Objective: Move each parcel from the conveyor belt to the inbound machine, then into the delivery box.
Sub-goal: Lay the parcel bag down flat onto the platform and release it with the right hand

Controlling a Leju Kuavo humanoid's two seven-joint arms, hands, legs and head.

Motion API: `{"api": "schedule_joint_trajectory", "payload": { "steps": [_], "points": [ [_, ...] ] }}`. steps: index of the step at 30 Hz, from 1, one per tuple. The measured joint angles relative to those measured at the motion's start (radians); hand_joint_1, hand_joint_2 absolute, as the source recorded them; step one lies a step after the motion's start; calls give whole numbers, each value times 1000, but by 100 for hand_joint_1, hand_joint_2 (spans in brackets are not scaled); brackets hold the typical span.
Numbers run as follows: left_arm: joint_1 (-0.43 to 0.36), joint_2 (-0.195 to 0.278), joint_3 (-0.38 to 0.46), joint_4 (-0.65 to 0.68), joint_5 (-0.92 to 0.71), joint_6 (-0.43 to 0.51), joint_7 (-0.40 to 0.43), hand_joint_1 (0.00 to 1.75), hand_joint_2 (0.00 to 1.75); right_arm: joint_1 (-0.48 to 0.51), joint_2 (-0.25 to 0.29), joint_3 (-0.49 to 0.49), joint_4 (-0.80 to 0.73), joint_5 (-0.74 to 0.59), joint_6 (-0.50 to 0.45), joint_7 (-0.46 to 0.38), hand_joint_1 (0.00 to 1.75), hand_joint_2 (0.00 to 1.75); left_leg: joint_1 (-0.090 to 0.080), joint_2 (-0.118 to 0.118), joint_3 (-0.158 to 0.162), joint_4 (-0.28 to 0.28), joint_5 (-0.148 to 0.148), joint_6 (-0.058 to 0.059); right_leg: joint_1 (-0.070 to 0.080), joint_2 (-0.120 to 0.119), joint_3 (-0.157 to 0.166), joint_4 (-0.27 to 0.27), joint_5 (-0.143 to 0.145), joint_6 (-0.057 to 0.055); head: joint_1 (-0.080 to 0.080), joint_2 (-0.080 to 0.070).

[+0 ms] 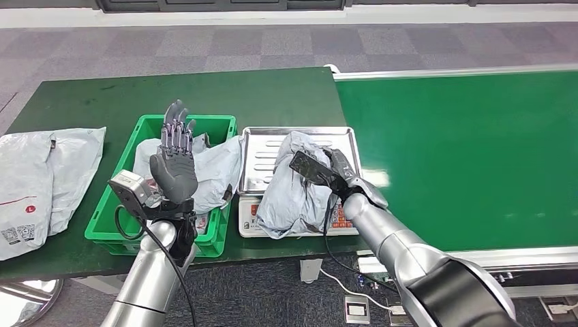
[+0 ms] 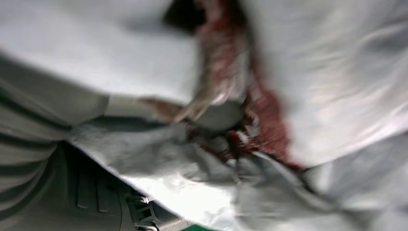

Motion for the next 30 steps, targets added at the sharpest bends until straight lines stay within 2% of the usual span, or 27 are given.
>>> {"api": "schedule_joint_trajectory", "payload": {
  "steps": [4,7,11,17,24,30],
  "points": [
    [-5,0,0,9,6,1,-4,0,0,22,0,-28,-13,-58,-246,-212,0,175,0,0,-2,0,0,0,0,0,-3,0,1,0,0,0],
    [-13,0,0,19,9,2,-5,0,0,27,-1,-66,-33,-93,-333,-308,0,175,0,0,-3,0,1,0,0,0,-3,0,1,0,0,0],
    [-16,0,0,29,9,2,-9,0,0,39,-1,-92,-49,-102,-344,-330,0,175,0,0,-5,0,1,0,0,0,-5,0,1,0,0,0],
    [-30,0,0,51,21,4,-34,0,0,66,-9,-161,-158,-227,-409,-482,0,175,0,0,-6,0,1,0,0,0,-6,0,1,0,0,0],
    [-30,5,0,60,28,18,-41,0,0,102,-45,-211,-345,-269,-350,-469,0,175,0,-1,-6,0,1,0,0,-1,-6,0,1,0,0,0],
    [-2,16,0,42,23,15,-38,0,0,165,-89,-249,-472,-285,-359,-468,0,175,0,-2,-7,0,0,0,0,-1,-6,0,1,0,0,0]
  ]
}}
